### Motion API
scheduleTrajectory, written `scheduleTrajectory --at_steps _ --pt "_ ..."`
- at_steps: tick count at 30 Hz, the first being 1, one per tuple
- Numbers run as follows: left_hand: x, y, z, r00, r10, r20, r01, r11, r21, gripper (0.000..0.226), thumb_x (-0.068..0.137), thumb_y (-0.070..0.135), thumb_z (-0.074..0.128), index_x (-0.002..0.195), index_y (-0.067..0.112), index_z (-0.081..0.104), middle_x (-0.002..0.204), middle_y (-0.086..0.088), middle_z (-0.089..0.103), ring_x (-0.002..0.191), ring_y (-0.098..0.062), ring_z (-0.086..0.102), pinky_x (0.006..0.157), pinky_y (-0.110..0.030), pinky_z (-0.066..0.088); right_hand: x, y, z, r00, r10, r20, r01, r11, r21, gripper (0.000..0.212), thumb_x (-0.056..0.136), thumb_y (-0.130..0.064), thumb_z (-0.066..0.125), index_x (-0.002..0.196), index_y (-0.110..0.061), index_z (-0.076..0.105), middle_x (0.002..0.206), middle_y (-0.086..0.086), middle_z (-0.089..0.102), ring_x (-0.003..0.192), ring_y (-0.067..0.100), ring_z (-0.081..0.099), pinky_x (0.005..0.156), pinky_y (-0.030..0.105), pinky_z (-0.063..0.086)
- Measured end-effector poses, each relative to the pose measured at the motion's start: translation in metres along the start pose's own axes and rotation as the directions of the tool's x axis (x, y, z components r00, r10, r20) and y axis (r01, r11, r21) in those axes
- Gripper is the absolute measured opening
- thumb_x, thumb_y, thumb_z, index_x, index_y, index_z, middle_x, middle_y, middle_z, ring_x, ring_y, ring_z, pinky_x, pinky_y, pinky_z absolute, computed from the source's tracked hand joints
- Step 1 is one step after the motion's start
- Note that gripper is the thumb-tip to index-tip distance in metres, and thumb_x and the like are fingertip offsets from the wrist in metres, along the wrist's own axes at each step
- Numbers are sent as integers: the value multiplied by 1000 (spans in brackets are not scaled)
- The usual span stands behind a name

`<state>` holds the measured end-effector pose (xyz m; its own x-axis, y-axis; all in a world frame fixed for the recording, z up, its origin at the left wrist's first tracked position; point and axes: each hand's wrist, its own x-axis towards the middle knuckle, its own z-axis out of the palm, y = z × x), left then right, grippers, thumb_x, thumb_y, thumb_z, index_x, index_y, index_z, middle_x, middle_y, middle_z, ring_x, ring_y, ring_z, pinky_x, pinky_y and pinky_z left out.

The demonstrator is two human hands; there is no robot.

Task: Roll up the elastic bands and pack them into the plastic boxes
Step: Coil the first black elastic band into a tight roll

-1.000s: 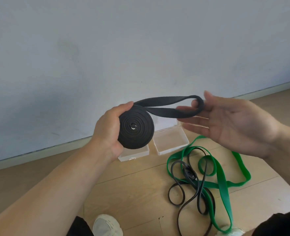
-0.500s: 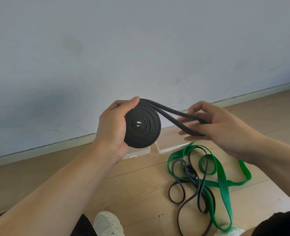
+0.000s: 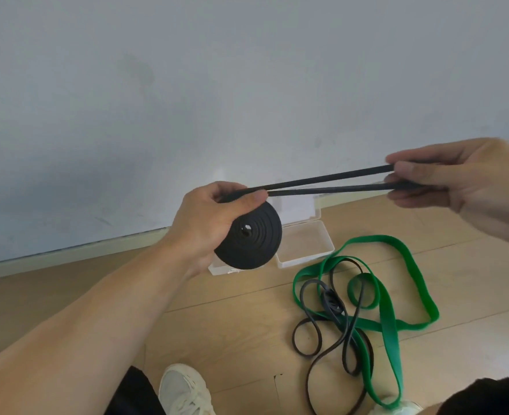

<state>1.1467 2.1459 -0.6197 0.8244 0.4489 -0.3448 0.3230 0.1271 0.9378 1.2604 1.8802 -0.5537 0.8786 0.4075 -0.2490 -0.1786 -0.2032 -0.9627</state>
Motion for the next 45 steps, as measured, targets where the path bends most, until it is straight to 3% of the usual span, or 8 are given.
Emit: scheduleTrajectory --at_steps 3,6,13,21,30,34,39,45 --pt "3 4 -1 1000 -18 -20 16 994 -104 47 53 41 85 93 20 75 85 2 77 82 -19 73 72 -34 60 -5 11 -3 998 53 44 -53 999 -7 47 42 -35 94 85 -17 84 83 14 79 65 22 77 61 23 61" --pt "9 7 1 994 -77 -82 48 948 -316 38 67 35 87 98 20 73 92 0 78 80 -18 75 60 -30 60 -14 33 24 990 99 102 -103 994 38 31 64 -25 82 91 -11 82 87 14 80 67 24 77 62 24 62" --pt "10 9 26 975 -201 -96 107 802 -587 51 78 45 84 119 17 73 117 -7 76 107 -29 74 81 -49 63 -35 63 94 997 43 -61 -29 977 213 33 73 -17 81 105 -10 78 90 13 80 92 35 77 79 31 64" --pt "-5 16 44 950 -281 -135 107 702 -705 41 93 47 69 119 15 69 113 -11 75 95 -30 75 56 -39 62 -43 59 135 985 25 -169 28 953 303 52 63 -29 86 113 -27 73 98 -7 81 99 9 76 94 29 57" --pt "-22 -3 27 986 -167 5 142 825 -547 27 102 30 55 105 9 72 103 -9 75 93 -23 71 74 -35 58 -15 47 107 950 192 -245 -56 880 472 15 80 -1 80 93 -2 74 80 9 78 74 20 76 71 29 63" --pt "-28 5 24 985 -122 125 158 923 -350 38 96 42 61 109 10 76 108 -10 79 100 -27 75 88 -42 59 -9 42 91 980 168 -108 -120 927 355 17 79 -2 79 96 -2 76 90 13 78 78 21 75 71 27 62" --pt "-33 10 21 980 -170 105 197 901 -386 29 90 35 70 98 9 78 99 -10 81 92 -26 77 86 -43 61 -15 40 90 993 114 38 -120 948 295 32 66 -10 81 95 -1 69 94 18 78 85 29 76 75 30 62" --pt "-32 12 15 962 -198 190 259 884 -389 53 72 35 76 115 3 75 111 -17 77 106 -35 74 93 -48 59 -17 36 87 991 56 118 -84 965 249 31 68 -19 81 89 -6 62 92 19 77 81 26 73 74 30 60"
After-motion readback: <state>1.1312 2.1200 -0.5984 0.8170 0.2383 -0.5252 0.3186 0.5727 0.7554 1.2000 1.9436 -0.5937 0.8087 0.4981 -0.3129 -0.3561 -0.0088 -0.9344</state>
